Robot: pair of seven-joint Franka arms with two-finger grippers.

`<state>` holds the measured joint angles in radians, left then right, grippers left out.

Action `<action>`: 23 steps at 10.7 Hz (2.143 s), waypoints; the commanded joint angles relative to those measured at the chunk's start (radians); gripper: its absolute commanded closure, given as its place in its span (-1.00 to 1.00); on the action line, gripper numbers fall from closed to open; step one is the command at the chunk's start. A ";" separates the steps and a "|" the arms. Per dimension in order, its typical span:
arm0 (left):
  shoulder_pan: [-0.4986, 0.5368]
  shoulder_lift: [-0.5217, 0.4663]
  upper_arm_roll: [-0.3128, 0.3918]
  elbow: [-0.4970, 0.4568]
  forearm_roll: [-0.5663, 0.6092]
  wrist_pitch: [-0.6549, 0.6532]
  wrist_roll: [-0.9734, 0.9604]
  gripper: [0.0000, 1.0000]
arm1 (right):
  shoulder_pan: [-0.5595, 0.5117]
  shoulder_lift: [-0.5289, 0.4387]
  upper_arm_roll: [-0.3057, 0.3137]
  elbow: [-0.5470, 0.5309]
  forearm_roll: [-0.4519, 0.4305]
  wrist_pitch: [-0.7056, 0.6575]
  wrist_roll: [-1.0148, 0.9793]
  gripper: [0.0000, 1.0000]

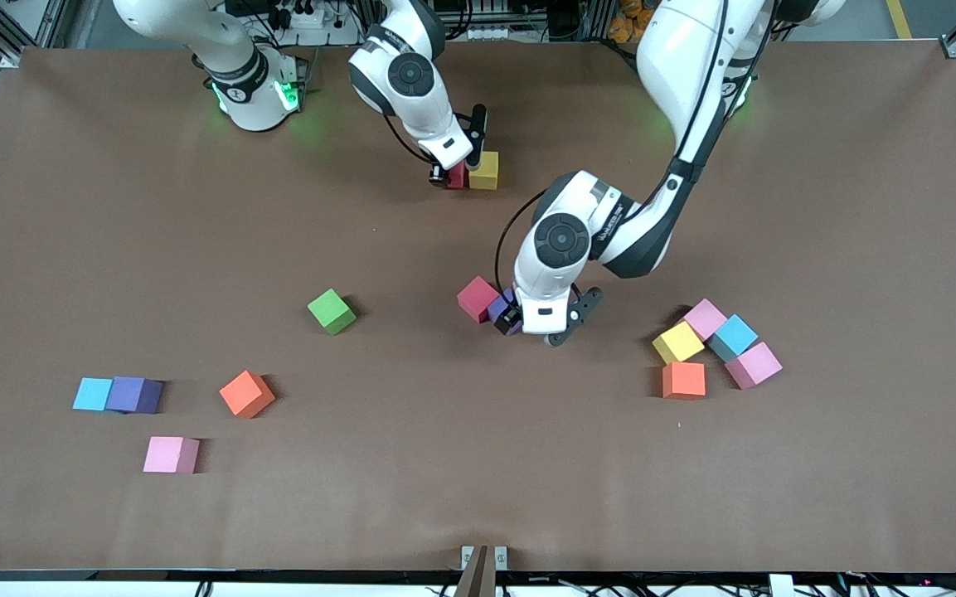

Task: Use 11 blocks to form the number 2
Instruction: 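Grasp the purple cube with the left gripper while the right gripper places pink, then lift the purple cube with the left gripper while the right gripper releases pink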

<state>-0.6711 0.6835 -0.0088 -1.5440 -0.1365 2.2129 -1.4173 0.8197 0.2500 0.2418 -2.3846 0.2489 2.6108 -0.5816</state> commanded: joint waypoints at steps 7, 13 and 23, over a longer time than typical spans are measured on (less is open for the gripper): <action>-0.025 0.087 0.024 0.113 0.021 -0.016 -0.063 -1.00 | 0.053 0.055 -0.007 -0.012 0.007 0.094 0.055 0.99; -0.041 0.116 0.024 0.113 0.020 0.025 -0.065 -1.00 | 0.073 0.077 -0.007 -0.010 0.007 0.141 0.062 0.99; -0.065 0.114 0.023 0.107 0.021 0.024 -0.074 -0.86 | 0.076 0.051 -0.007 -0.004 0.006 0.137 0.117 -1.00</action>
<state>-0.7213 0.7884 0.0035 -1.4591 -0.1365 2.2389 -1.4598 0.8853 0.3223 0.2411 -2.3925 0.2490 2.7483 -0.4826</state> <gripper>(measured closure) 0.057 0.000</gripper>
